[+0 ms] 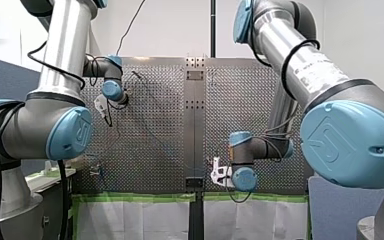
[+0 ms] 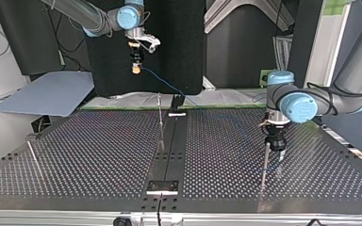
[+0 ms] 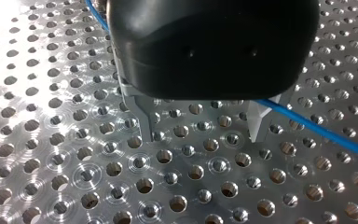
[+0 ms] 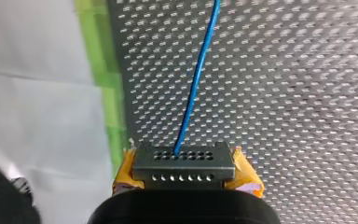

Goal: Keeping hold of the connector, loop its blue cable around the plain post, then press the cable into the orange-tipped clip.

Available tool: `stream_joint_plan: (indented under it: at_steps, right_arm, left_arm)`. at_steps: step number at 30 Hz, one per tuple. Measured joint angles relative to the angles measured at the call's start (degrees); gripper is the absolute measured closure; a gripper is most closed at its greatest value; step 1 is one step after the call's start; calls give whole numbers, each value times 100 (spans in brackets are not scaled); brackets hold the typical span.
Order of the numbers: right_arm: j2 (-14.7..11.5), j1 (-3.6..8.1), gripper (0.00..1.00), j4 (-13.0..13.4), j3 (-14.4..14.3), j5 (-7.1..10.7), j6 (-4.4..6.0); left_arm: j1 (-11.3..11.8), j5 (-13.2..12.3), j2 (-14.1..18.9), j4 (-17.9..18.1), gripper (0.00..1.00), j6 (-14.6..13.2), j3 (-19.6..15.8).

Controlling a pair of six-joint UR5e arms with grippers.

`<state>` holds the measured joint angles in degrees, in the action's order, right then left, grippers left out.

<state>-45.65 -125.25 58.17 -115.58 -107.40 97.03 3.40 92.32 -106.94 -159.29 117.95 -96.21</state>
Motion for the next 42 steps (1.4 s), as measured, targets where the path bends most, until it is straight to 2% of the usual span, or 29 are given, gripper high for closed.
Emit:
stream_joint_plan:
  at_steps: [9,17,20,31,42]
  right_arm:
    - [-513,59,87,412,-158,47,-22]
    - [-915,74,87,481,-204,68,-62]
    - [-882,75,87,539,-205,65,-71]
    - [-389,78,87,781,-207,61,-56]
    - [-208,91,87,902,-207,69,-36]
  left_arm:
    - [-8,-7,0,-22,3,0,-1]
    - [-15,-8,0,-42,3,0,0]
    - [-16,-8,1,-46,3,0,-1]
    - [-17,-1,-1,-71,3,-8,-1]
    - [-19,-2,-1,-96,3,-17,-1]
